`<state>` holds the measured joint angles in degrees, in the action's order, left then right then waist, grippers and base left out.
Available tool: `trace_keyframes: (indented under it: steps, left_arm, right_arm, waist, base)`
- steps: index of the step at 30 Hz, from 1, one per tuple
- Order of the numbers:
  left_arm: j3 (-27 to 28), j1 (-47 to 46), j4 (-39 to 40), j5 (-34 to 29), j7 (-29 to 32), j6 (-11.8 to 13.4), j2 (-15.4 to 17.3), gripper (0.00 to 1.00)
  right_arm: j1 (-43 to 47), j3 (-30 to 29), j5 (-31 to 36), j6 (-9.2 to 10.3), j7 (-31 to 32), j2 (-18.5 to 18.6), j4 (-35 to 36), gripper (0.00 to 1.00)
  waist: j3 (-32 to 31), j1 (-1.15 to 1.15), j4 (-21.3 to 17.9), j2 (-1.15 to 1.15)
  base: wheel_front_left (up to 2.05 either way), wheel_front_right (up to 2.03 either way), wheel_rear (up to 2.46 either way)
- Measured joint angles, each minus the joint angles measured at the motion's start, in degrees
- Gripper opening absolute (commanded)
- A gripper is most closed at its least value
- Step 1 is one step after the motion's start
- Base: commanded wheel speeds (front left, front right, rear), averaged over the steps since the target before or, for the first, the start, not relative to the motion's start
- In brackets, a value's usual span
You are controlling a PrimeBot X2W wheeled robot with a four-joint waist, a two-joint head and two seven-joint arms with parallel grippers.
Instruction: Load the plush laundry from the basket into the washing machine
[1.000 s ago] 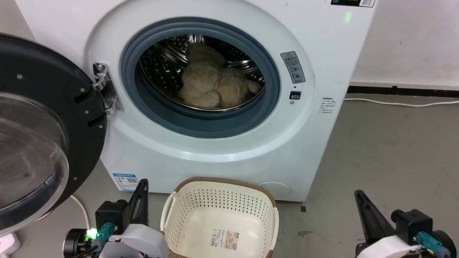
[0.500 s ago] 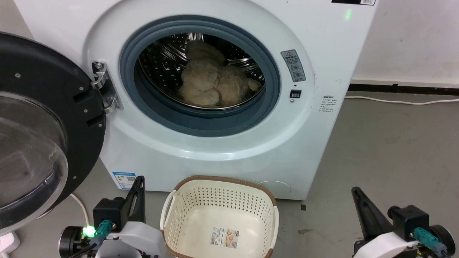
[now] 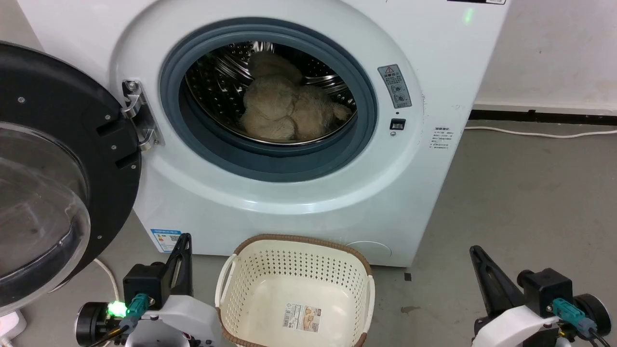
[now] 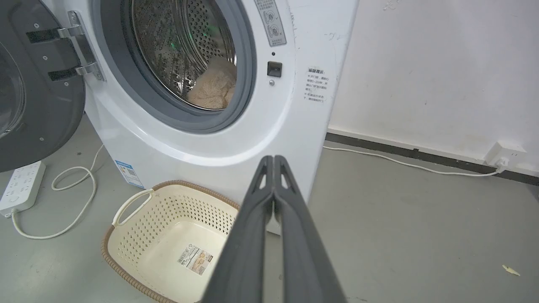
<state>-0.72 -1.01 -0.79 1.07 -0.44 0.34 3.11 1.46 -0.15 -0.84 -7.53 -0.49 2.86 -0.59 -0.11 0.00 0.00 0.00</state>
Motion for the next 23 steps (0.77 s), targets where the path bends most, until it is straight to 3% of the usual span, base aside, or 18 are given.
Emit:
trace_keyframes:
  steps: [23]
  left_arm:
    - [0.7, 0.0, 0.5, -0.9, 0.4, 0.0, -0.2, 0.0]
  right_arm:
    - [-0.8, 0.1, 0.5, 0.0, 0.5, 0.0, 0.3, 0.0]
  waist:
    - [0.1, 0.0, 0.0, 0.0]
  base:
    - [0.0, 0.0, 0.0]
